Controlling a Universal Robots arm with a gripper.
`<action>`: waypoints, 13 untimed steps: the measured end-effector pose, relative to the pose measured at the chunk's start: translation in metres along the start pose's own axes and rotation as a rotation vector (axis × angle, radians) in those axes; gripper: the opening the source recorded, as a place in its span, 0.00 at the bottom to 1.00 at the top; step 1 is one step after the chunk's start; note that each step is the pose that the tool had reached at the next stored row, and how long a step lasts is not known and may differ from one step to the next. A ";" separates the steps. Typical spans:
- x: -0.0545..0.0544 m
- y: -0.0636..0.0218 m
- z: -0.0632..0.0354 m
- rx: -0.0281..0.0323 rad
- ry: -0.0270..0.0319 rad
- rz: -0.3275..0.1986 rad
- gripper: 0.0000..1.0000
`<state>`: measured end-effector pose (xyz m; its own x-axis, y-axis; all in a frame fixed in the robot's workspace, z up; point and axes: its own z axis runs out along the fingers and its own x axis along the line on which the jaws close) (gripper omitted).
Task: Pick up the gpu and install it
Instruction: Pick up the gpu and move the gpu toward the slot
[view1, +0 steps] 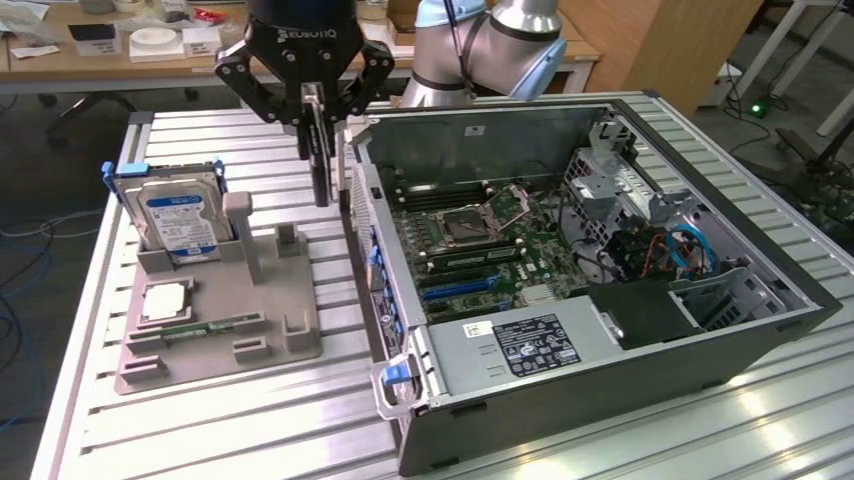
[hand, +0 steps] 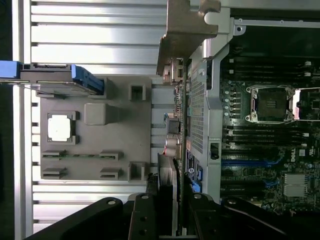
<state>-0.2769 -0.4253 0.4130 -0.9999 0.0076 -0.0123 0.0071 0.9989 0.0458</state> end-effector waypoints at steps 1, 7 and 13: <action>-0.001 0.0000 0.0000 0.0000 0.0000 0.000 0.28; -0.010 0.0001 0.0002 -0.0001 -0.0001 0.000 0.28; -0.018 0.0002 0.0002 0.0000 0.0000 0.000 0.28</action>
<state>-0.2584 -0.4252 0.4130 -0.9999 0.0077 -0.0123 0.0071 0.9989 0.0459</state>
